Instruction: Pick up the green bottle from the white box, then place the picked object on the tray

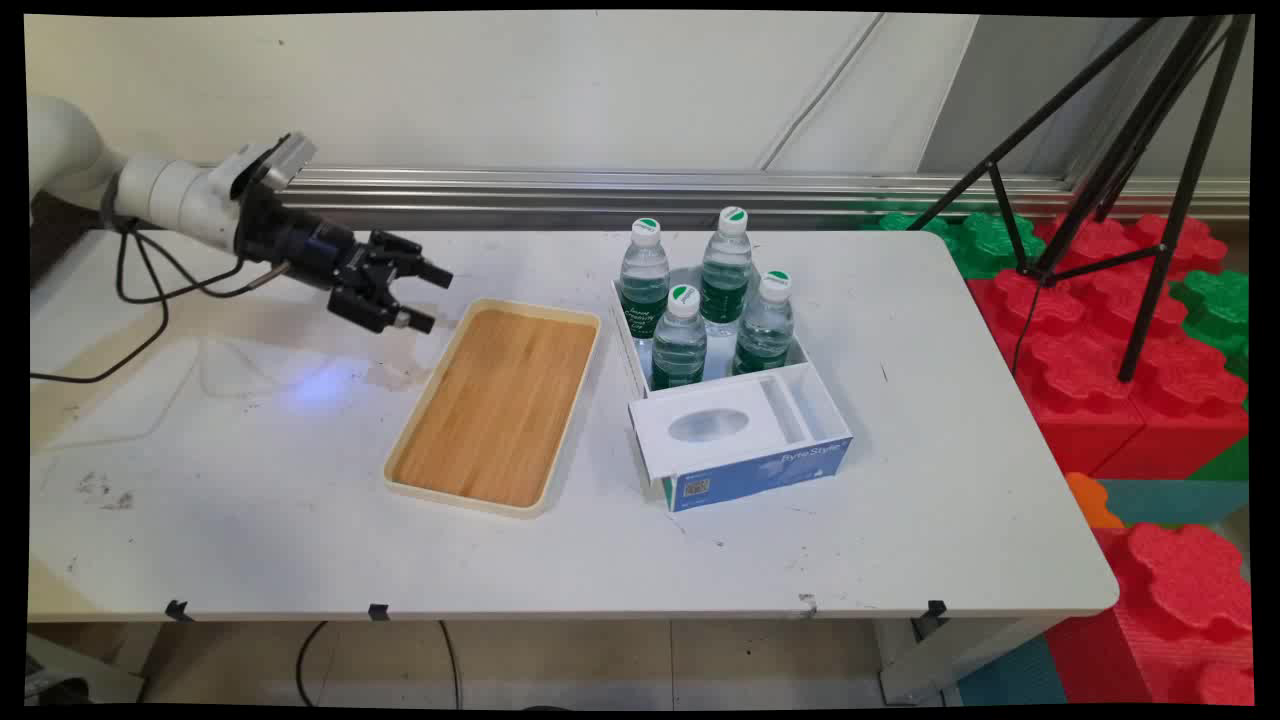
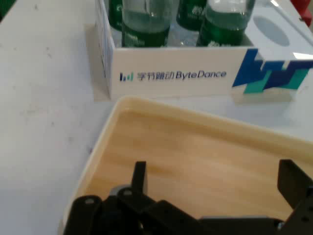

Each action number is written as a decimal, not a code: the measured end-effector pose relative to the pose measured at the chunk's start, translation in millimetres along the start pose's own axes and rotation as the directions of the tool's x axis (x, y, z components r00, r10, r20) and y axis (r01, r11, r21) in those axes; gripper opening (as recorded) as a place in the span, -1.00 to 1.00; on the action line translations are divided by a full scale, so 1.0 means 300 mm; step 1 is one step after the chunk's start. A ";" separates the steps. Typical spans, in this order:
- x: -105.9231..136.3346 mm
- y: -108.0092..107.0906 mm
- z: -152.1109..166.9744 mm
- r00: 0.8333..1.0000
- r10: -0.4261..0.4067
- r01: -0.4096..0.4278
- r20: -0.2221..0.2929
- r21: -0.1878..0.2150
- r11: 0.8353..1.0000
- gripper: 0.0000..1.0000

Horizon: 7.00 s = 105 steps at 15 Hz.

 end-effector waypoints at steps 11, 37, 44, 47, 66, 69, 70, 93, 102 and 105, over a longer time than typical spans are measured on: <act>0.139 -0.027 0.149 0.995 -0.011 0.011 -0.102 0.000 1.000 1.00; 0.292 -0.154 0.611 0.978 -0.030 0.027 -0.206 -0.017 0.999 1.00; 0.278 -0.198 0.684 0.979 -0.022 0.021 -0.205 -0.010 1.000 1.00; 0.270 -0.208 0.698 0.979 -0.021 0.019 -0.202 -0.010 1.000 1.00; 0.213 -0.225 0.720 0.983 0.019 -0.024 -0.182 -0.028 0.999 -1.00; 0.208 -0.228 0.716 0.984 0.015 -0.021 -0.179 -0.034 0.999 -1.00; 0.208 -0.229 0.712 0.984 0.013 -0.019 -0.179 -0.035 0.999 -1.00; 0.436 -0.178 0.492 0.962 0.033 -0.047 -0.272 -0.043 0.998 -1.00; 0.333 -0.096 0.356 0.978 0.083 -0.097 -0.192 -0.066 0.993 -1.00; 0.287 -0.081 0.322 0.982 0.102 -0.114 -0.157 -0.069 0.991 -1.00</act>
